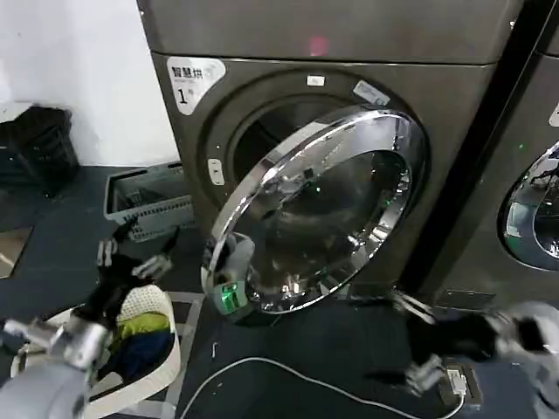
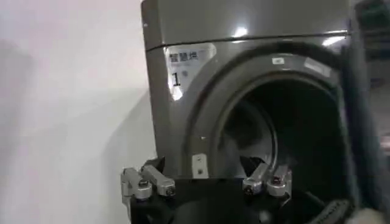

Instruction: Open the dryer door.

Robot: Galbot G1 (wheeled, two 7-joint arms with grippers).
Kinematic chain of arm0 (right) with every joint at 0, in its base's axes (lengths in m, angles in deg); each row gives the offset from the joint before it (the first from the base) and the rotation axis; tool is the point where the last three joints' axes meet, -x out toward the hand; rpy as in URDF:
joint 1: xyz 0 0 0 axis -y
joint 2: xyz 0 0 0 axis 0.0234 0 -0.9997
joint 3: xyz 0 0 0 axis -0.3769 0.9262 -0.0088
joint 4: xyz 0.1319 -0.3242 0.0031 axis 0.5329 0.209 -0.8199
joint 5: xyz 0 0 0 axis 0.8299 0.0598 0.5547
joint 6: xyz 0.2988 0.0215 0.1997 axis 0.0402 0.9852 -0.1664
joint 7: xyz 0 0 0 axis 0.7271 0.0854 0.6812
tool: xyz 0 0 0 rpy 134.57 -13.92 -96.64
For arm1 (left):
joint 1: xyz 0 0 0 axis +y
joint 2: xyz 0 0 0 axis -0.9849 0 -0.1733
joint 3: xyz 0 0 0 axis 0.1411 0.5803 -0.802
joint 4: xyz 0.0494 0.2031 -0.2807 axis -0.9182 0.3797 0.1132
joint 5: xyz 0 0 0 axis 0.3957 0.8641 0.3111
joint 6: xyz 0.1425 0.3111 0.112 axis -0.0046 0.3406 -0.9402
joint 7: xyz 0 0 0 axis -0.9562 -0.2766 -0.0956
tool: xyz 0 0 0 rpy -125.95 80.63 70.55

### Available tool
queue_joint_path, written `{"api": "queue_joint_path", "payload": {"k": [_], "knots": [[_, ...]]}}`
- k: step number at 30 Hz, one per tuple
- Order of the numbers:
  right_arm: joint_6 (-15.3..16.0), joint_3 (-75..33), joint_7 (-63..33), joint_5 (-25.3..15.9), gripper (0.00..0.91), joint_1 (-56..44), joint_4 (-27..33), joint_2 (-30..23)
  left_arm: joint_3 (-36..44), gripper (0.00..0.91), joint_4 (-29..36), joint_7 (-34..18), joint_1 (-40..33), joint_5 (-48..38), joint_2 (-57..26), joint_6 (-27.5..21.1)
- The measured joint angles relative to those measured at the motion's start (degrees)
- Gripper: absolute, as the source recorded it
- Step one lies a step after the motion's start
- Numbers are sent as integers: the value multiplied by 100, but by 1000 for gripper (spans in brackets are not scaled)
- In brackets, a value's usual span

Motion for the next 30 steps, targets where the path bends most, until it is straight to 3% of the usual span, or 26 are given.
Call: {"api": "queue_joint_path", "payload": {"k": [7, 13, 15, 22, 30], "knots": [[-944, -1955, -524, 464, 907, -1440, -150, -1371, 752, 907, -893, 413, -883, -35, -652, 386], [-1933, -3198, -1892, 73, 907, -1875, 102, -2366, 1653, 907, -1453, 696, -1675, -84, -903, 522], [-2042, -3594, -2498, -45, 907, -1874, 255, -2623, 1991, 907, -1628, 776, -1965, -78, -928, 584], [-1723, -4915, -4713, -705, 907, -1620, 957, -3097, 3002, 907, -2099, 948, -2861, 127, -925, 769], [-710, -5899, -7148, -1807, 907, -1543, 1560, -3123, 4049, 907, -2148, 975, -3637, 139, -865, 832]]}}
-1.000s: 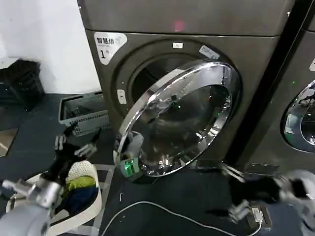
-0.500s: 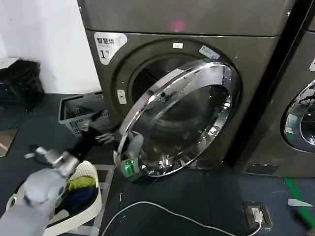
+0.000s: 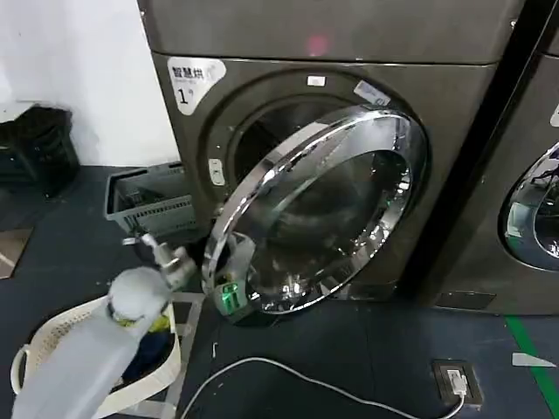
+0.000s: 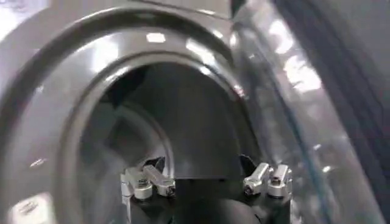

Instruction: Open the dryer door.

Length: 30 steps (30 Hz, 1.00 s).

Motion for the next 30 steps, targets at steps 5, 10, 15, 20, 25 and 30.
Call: {"api": "queue_joint_path", "payload": {"k": [5, 10, 15, 20, 25, 30], "knots": [[324, -303, -453, -386, 907, 12, 294, 157, 603, 907, 161, 3, -232, -1, 29, 22], [672, -621, -884, -1108, 907, -16, 718, 348, 1100, 907, 328, -17, -426, 3, 125, -17], [928, -1088, -1434, -1571, 907, -174, 1226, 456, 1616, 907, 314, -63, -731, 90, 407, -103], [1833, -1453, -2049, -1663, 907, -359, 1362, 423, 2228, 907, 107, -78, -1170, 211, 830, -154], [2092, -1788, -2216, -1737, 907, -406, 1513, 466, 2737, 907, -206, -98, -1604, 213, 1342, -237], [1923, -2007, -2120, -1842, 907, -436, 1666, 477, 3145, 907, -577, -112, -1970, 275, 1946, -275]]}}
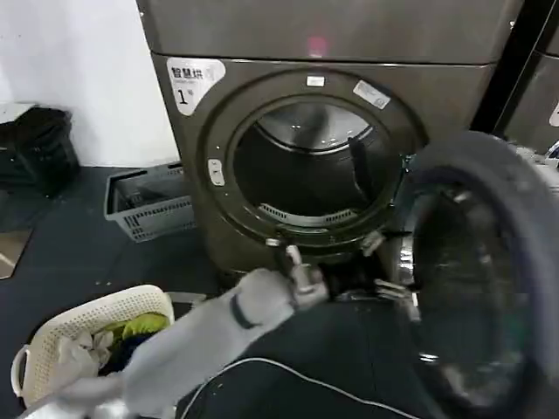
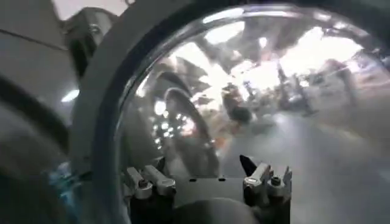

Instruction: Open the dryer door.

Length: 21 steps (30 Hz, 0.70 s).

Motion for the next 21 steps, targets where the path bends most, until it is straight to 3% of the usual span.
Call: {"api": "queue_joint_path", "payload": {"k": [14, 21], "knots": [[-124, -261, -88, 218, 907, -135, 548, 140, 448, 907, -1483, -24, -678, 189, 1650, -14], [-150, -340, -205, 342, 907, -247, 868, 294, 415, 907, -1724, -23, -696, 199, 1906, -28]]}}
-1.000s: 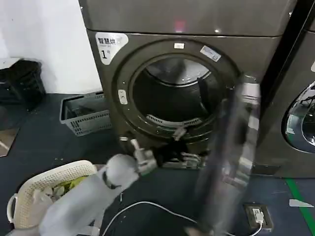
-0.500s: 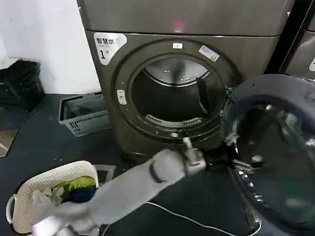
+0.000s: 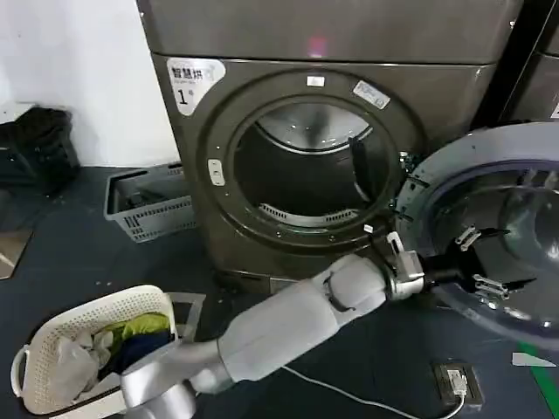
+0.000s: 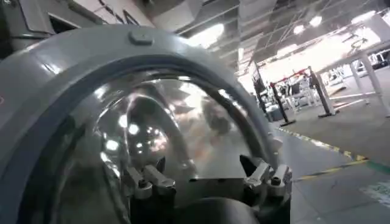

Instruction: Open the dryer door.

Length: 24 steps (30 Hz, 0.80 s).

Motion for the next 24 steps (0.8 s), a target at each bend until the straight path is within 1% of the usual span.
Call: {"api": "queue_joint_path", "payload": {"k": [5, 8, 12, 15, 20, 22, 24], "knots": [[108, 84, 52, 40, 907, 75, -2, -25, -48, 907, 262, 53, 161, -33, -211, -118], [109, 155, 173, 114, 907, 105, -78, -60, -130, 907, 635, 78, 311, -55, -468, -181], [150, 282, 199, 159, 907, 185, -238, -94, -271, 907, 1344, 103, 592, -101, -1079, -190], [328, 365, 199, 206, 907, 257, -372, -121, -405, 907, 1855, 45, 838, -78, -1661, -218], [310, 438, 246, 272, 907, 265, -484, -106, -743, 907, 2603, 24, 1356, -45, -2619, -95], [275, 470, 268, 269, 907, 275, -560, -119, -916, 907, 2833, -16, 1513, -24, -2986, -2], [258, 515, 282, 268, 907, 310, -606, -129, -1066, 907, 2928, -26, 1631, 176, -3301, 173]]}}
